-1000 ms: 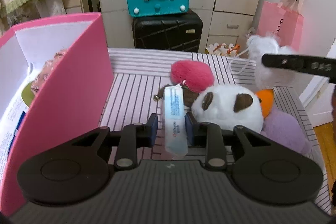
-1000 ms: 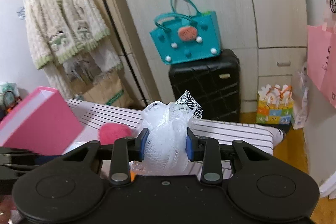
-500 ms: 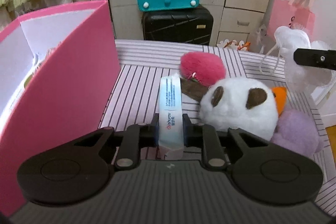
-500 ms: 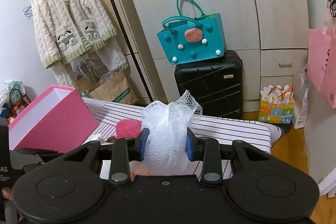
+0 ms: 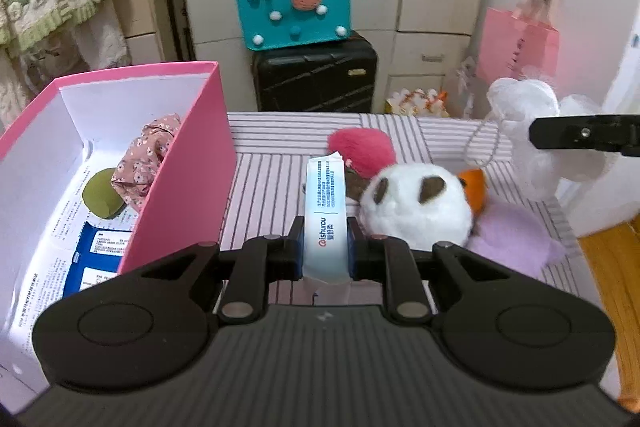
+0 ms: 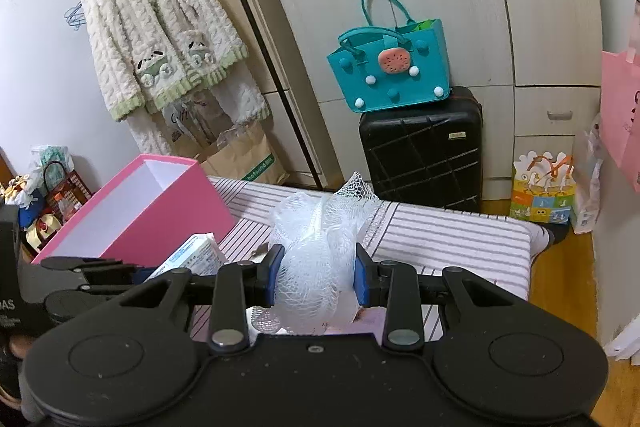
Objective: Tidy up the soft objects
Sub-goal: 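Carry the carton with the left gripper while the right gripper carries the puff to the box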
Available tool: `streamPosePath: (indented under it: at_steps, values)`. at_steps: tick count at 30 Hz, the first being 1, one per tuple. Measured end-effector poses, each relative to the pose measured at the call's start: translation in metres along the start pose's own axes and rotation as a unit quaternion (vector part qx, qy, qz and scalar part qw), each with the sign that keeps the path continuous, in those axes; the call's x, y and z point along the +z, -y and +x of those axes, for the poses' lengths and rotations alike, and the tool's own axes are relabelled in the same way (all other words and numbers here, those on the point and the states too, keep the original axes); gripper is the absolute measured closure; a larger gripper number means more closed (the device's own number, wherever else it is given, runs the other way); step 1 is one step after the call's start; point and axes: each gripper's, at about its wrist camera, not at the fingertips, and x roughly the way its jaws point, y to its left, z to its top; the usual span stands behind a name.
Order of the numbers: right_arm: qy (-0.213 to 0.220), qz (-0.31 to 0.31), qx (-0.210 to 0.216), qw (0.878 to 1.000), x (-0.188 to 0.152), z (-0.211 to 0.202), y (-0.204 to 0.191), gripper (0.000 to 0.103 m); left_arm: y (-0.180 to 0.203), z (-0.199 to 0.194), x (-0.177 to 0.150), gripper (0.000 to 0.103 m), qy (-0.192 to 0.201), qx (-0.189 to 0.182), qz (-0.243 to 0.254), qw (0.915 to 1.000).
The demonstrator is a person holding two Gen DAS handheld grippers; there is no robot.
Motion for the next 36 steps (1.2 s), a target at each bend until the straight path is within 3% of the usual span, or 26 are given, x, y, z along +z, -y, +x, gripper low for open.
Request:
streamPosePath:
  at_steps: [19,25,28,36]
  values:
    - [-0.049,-0.015,0.021,0.998,-0.038,-0.033,-0.062,0.063,-0.011,-0.052,-0.008,0.085,-0.07,-0.094,0.08,0.9899]
    - [-0.068,-0.018,0.016,0.997,-0.049,-0.038,-0.08,0.063,-0.018,-0.063,-0.013,0.085,-0.112,-0.128,0.097,0.9806]
    - [-0.075,-0.013,0.02,0.997,-0.053,-0.043,-0.089,0.063,-0.021,-0.073,-0.016,0.085,-0.115,-0.13,0.114,0.9782]
    - [-0.104,-0.021,0.032,0.994,-0.063,-0.05,-0.122,0.063,-0.048,-0.098,-0.022,0.085,-0.164,-0.165,0.106,0.9667]
